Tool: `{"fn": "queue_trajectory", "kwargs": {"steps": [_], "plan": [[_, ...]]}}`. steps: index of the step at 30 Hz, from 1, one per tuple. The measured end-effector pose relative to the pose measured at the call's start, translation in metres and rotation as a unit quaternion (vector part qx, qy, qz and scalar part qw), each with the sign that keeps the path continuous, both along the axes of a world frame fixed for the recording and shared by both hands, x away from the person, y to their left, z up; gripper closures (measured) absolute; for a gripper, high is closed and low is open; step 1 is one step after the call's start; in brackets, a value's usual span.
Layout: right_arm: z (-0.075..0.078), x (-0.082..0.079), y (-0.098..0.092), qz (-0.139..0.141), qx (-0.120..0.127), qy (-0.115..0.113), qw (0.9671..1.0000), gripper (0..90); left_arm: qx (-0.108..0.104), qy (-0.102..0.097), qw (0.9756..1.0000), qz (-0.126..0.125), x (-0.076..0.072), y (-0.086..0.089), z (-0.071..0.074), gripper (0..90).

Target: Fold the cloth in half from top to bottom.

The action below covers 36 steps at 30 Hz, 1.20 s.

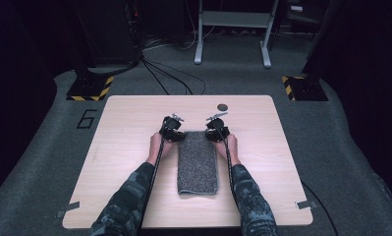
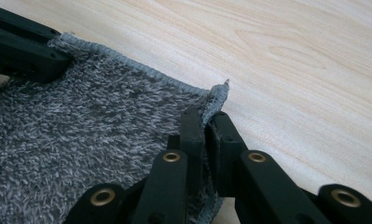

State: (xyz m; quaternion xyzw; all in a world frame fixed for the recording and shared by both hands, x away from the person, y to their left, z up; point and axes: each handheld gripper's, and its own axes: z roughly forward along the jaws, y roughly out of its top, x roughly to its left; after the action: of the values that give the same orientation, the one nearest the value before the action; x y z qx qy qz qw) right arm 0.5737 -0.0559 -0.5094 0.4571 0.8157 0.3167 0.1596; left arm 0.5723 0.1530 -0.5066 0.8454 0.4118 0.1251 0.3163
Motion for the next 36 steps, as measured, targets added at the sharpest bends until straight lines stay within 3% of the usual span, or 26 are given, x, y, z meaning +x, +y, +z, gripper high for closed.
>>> {"fn": "queue_trajectory", "kwargs": {"steps": [5,11,17,28,36], "plan": [[-0.001,-0.001,-0.002,-0.002,0.013,0.001,0.9999,86.1,0.006,0.000,1.0000,-0.002,-0.001,-0.001,0.001,84.6],[-0.001,-0.002,-0.001,-0.003,0.012,-0.002,0.9999,86.7,0.017,-0.001,0.9999,-0.003,-0.001,-0.003,0.002,86.1],[0.001,-0.005,-0.004,-0.002,0.018,-0.004,0.9998,86.9,-0.001,-0.010,0.9999,0.002,-0.003,-0.001,0.008,86.2],[0.025,-0.016,-0.014,0.003,0.037,-0.046,0.9983,87.1,-0.017,-0.035,0.9992,-0.008,-0.011,0.001,0.027,86.1],[0.037,-0.020,-0.017,0.012,0.032,-0.070,0.9970,87.3,-0.028,-0.053,0.9982,-0.006,-0.015,0.002,0.038,86.2]]}}
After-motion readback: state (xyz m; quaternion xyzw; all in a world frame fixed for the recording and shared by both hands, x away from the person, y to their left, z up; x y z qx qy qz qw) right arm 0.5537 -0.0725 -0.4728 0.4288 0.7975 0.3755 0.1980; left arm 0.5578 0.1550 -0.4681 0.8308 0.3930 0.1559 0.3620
